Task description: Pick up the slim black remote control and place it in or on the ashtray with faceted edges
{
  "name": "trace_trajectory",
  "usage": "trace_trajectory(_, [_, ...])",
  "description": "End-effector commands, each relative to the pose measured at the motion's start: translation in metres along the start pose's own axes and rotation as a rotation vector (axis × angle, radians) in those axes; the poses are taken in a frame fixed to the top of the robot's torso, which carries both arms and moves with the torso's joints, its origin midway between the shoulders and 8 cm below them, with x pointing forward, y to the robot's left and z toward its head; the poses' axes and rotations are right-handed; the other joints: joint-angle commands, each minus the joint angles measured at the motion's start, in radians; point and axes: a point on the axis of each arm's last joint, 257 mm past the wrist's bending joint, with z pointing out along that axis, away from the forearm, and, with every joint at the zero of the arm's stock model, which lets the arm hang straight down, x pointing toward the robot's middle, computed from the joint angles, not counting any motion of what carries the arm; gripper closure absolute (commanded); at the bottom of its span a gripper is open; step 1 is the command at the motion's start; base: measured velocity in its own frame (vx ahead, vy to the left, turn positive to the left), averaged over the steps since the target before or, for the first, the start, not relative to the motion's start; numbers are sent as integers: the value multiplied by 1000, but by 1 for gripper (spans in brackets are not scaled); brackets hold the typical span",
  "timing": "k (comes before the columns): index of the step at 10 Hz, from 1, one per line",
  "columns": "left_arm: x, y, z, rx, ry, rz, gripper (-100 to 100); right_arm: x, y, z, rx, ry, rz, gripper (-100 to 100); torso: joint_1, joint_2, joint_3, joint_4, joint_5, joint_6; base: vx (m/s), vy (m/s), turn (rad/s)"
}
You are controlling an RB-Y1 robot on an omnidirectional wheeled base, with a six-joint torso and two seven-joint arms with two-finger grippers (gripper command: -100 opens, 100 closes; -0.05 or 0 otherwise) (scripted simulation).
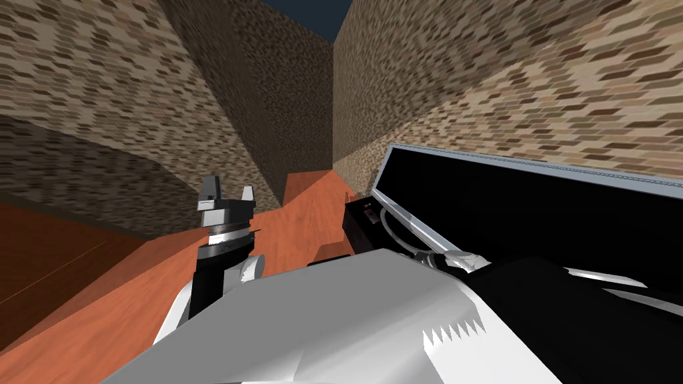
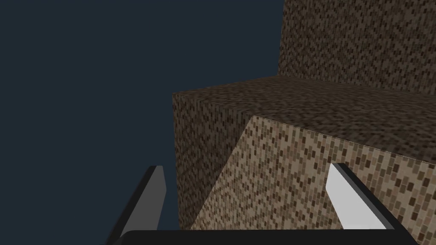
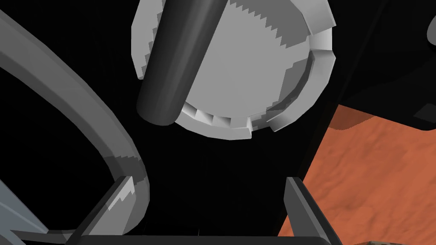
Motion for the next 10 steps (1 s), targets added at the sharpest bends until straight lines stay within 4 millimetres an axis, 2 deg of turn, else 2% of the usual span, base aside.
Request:
trace_trajectory(1, [0, 0, 0, 0, 0, 0, 0, 4, -2, -2, 11, 3, 29, -100, 0, 0, 0, 0, 0, 0, -78, -7, 241])
trace_trajectory(2, [0, 0, 0, 0, 0, 0, 0, 2, -3, -2, 14, -7, 58, -100, 0, 1, 1, 0, 0, 1, -46, -4, -11])
trace_trajectory(3, [0, 0, 0, 0, 0, 0, 0, 24, -1, -14, 25, 40, 48, -100, -1, 0, 0, 0, 0, 2, -82, 11, 312])
trace_trajectory(4, [0, 0, 0, 0, 0, 0, 0, 21, 0, -13, 25, 30, 72, -100, 0, 1, 1, 0, 0, 0, -89, 3, 244])
trace_trajectory(6, [0, 0, 0, 0, 0, 0, 0, 17, -2, -13, 30, 13, 127, -100, 0, 0, 0, 0, 0, 2, -23, 0, -21])
trace_trajectory(7, [0, 0, 0, 0, 0, 0, 0, 41, 0, -25, 43, 65, 119, -100, 0, -2, -1, 0, 0, 2, -62, 12, 331])
trace_trajectory(8, [0, 0, 0, 0, 0, 0, 0, 38, 2, -25, 42, 55, 145, -100, 0, 0, 0, 0, 0, 0, -81, 4, 284])
trace_trajectory(10, [0, 0, 0, 0, 0, 0, 0, 35, 0, -24, 47, 42, 191, -100, -1, 0, 0, 0, -1, 2, -24, -1, -22])
